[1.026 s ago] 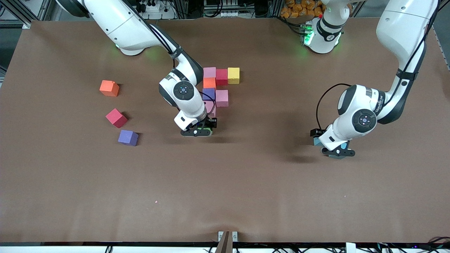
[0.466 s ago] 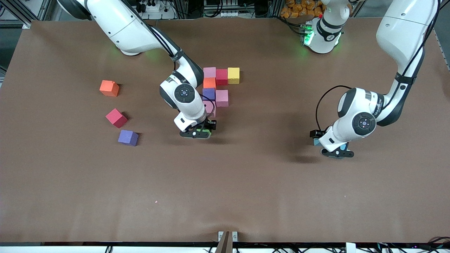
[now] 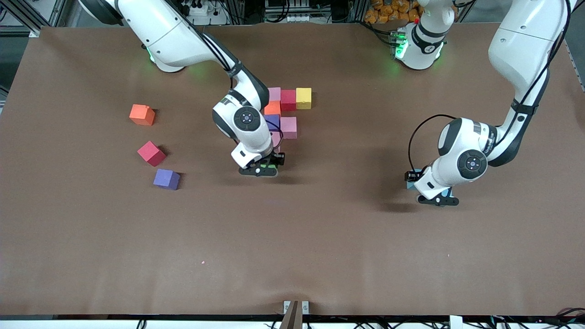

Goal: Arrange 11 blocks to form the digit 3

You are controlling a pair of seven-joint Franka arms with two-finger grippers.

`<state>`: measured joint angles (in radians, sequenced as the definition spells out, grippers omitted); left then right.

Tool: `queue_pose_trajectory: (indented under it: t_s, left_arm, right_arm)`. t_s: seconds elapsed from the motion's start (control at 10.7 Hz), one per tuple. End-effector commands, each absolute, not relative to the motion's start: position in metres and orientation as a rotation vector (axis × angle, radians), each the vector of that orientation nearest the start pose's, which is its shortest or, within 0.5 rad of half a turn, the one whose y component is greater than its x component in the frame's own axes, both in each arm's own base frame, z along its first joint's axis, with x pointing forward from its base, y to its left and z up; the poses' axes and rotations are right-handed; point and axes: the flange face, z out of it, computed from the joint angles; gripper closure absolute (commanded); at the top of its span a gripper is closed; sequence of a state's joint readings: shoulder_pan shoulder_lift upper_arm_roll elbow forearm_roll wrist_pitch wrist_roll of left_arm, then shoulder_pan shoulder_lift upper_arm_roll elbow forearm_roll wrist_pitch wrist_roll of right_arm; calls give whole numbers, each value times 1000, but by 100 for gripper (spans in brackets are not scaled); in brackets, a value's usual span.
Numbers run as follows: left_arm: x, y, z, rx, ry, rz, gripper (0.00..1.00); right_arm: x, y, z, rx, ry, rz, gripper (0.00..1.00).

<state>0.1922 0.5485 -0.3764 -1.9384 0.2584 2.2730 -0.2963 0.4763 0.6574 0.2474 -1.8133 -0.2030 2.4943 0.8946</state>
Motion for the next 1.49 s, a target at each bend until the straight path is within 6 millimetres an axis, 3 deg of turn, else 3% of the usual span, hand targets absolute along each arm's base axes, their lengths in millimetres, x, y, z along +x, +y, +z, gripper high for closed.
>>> queue_pose_trajectory:
  t_s: [0.0, 0.47, 0.75, 0.84, 1.4]
  left_arm:
    - [593, -121, 225, -3098, -219, 224, 80]
    - [570, -198, 257, -2951, -965, 249, 82]
    - [535, -258, 273, -2815, -1266, 267, 82]
    - [525, -267, 277, -2765, -1346, 257, 82]
    - [466, -335, 271, -2397, -1894, 255, 82]
  right_arm:
    - [492, 435, 188, -3096, 138, -10, 73]
    - [486, 434, 180, -3121, 106, 0, 73]
    - [487, 434, 182, -3124, 82, -4, 73]
    - [490, 430, 181, -3129, 57, -8, 73]
    - [488, 430, 178, -3134, 43, -6, 69]
